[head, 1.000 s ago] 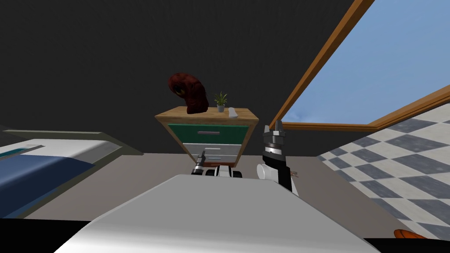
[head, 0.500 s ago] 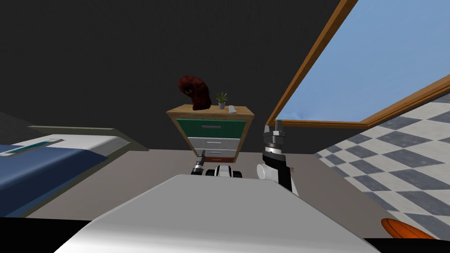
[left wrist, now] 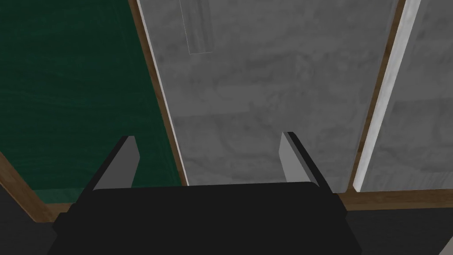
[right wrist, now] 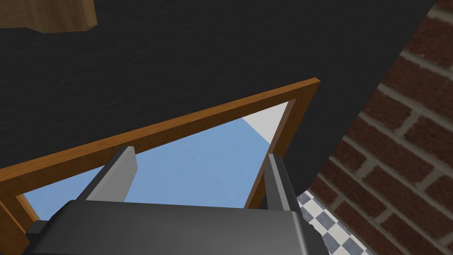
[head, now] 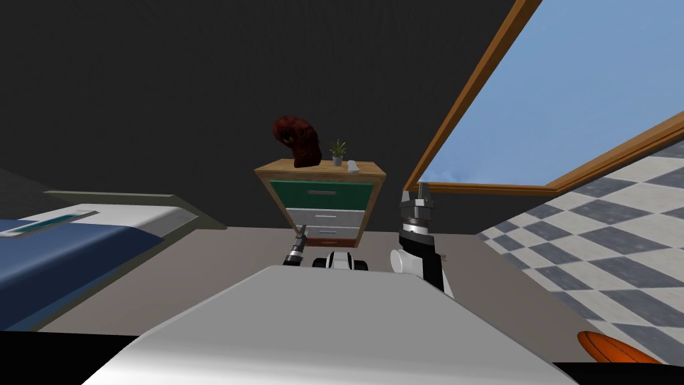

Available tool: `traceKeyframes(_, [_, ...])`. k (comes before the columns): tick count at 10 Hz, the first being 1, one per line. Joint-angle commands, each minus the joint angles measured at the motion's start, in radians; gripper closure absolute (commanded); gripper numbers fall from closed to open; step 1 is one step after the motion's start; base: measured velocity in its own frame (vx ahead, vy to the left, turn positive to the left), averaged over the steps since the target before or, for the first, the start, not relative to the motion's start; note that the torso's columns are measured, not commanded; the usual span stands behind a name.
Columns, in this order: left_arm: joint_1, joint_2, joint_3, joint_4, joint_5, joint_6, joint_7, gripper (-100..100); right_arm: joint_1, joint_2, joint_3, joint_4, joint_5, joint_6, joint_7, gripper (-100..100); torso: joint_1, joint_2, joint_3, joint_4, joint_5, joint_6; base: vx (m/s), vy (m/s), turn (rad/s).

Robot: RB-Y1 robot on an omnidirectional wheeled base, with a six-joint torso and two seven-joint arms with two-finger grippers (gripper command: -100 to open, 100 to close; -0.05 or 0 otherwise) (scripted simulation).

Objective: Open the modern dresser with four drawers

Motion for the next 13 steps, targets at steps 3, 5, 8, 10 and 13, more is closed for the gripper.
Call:
traceKeyframes(3, [-0.036, 0.025, 0.008, -0.013, 0.008, 0.061, -0.002, -100, 0.000, 0.000, 0.000, 0.000, 0.000, 0.000, 0.000, 0, -0.001, -0.003, -0.002, -0.001, 0.000, 0.000, 0.119, -0.025, -0.002])
traceKeyframes(5, [-0.040, -0.017, 0.009, -0.017, 0.009, 0.067, -0.002, -100, 0.000, 0.000, 0.000, 0.000, 0.000, 0.000, 0.000, 0, 0.000, 0.002, 0.001, 0.000, 0.000, 0.000, 0.064, -0.010, 0.000])
traceKeyframes(8, [-0.042, -0.079, 0.009, -0.020, 0.009, 0.070, -0.002, -100, 0.000, 0.000, 0.000, 0.000, 0.000, 0.000, 0.000, 0, 0.001, 0.004, 0.002, 0.001, 0.000, 0.000, 0.002, 0.005, 0.000])
traceKeyframes(10, [-0.038, -0.086, 0.008, -0.025, 0.009, 0.070, -0.002, -100, 0.000, 0.000, 0.000, 0.000, 0.000, 0.000, 0.000, 0, 0.000, 0.000, 0.000, 0.000, 0.000, 0.000, 0.000, 0.000, 0.000])
traceKeyframes(13, [-0.135, -0.045, -0.047, 0.058, -0.004, 0.064, 0.054, -100, 0.000, 0.000, 0.000, 0.000, 0.000, 0.000, 0.000, 0, -0.002, -0.001, -0.001, 0.000, -0.001, -0.001, 0.026, -0.055, 0.312])
